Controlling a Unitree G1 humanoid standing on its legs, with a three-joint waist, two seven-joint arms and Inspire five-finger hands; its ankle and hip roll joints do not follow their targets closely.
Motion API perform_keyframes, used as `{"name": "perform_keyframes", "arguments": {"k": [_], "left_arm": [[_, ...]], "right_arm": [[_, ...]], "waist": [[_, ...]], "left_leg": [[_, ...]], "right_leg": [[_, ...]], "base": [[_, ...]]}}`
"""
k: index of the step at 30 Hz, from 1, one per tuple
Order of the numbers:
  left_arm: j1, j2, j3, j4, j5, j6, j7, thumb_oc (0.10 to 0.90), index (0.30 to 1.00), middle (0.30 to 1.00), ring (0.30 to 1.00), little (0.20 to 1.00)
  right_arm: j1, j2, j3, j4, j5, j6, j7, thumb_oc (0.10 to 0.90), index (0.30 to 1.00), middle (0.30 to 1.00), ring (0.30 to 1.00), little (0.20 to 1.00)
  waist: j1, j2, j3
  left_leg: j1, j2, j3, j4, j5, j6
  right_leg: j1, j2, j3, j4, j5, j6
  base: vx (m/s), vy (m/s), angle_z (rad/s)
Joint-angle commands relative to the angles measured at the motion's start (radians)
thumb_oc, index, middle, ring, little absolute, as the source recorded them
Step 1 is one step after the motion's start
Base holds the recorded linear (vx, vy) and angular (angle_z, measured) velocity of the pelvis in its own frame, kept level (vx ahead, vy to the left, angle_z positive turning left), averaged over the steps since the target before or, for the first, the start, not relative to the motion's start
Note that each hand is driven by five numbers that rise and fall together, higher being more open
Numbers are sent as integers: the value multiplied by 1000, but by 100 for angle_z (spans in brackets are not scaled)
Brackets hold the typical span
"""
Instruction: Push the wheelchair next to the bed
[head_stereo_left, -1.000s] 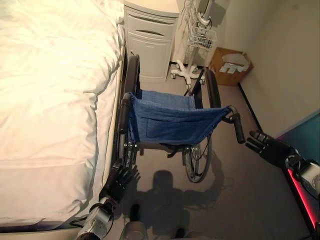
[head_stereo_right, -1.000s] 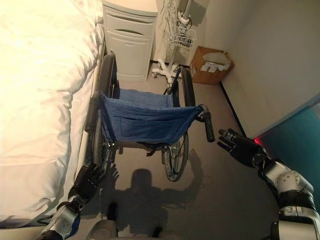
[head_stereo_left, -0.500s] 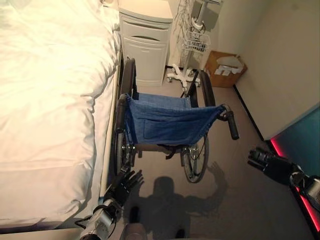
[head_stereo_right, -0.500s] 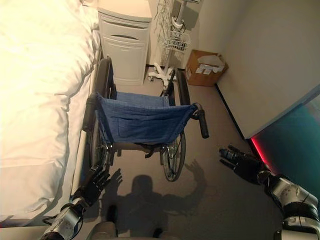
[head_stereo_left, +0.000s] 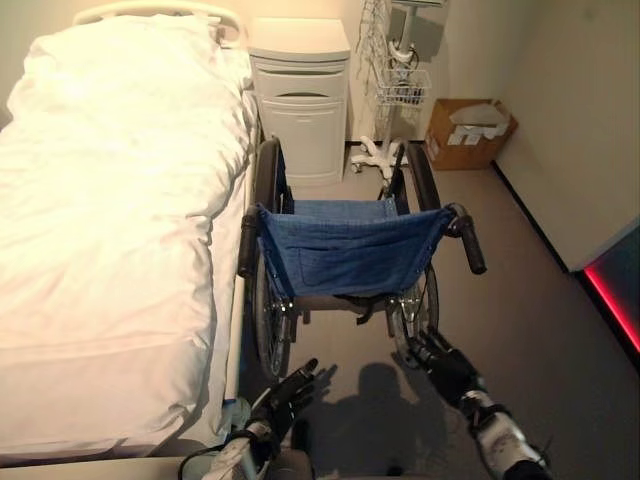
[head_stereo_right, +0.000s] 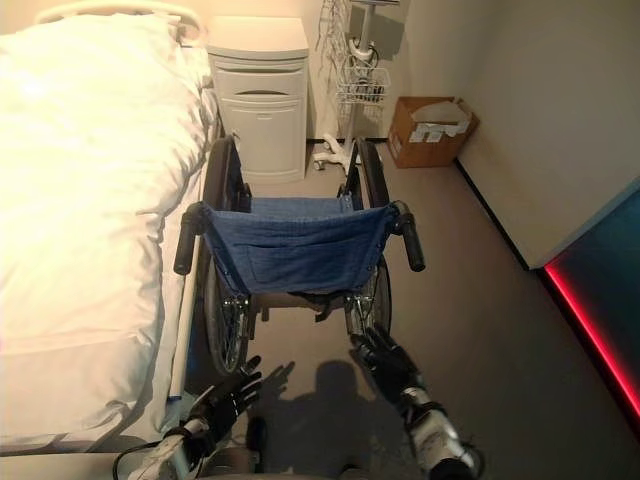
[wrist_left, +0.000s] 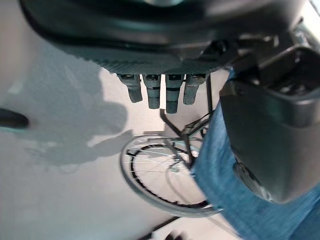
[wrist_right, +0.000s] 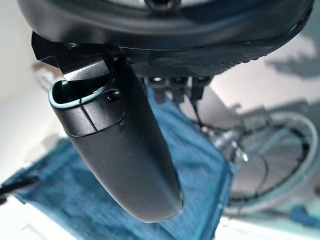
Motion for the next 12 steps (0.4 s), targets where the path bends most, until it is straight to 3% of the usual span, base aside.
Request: {"name": "perform_keyframes", "arguments": {"k": [1,12], "left_arm": [[-67,-45,-26,-25,41,-120,29,800,900,900,900,900],[-35,-81,-80,-65,44,-161,83,800,900,900,900,900]], "right_arm": [[-34,-40,-9,-41,62,-157,0,800,900,900,900,900],[22,1,108,-34,-49,-60,-22,800,900,900,900,900]], "waist": [[-3,33,-8],[-36,92,6]], "left_leg": [[91,-76,-13,60,-225,60],[84,-87,-24,59,-208,45]], "right_leg": [[-137,28,23,92,62,-23],[-146,26,22,102,47,-42]], "base": [[7,77,13],[-2,48,6]]}}
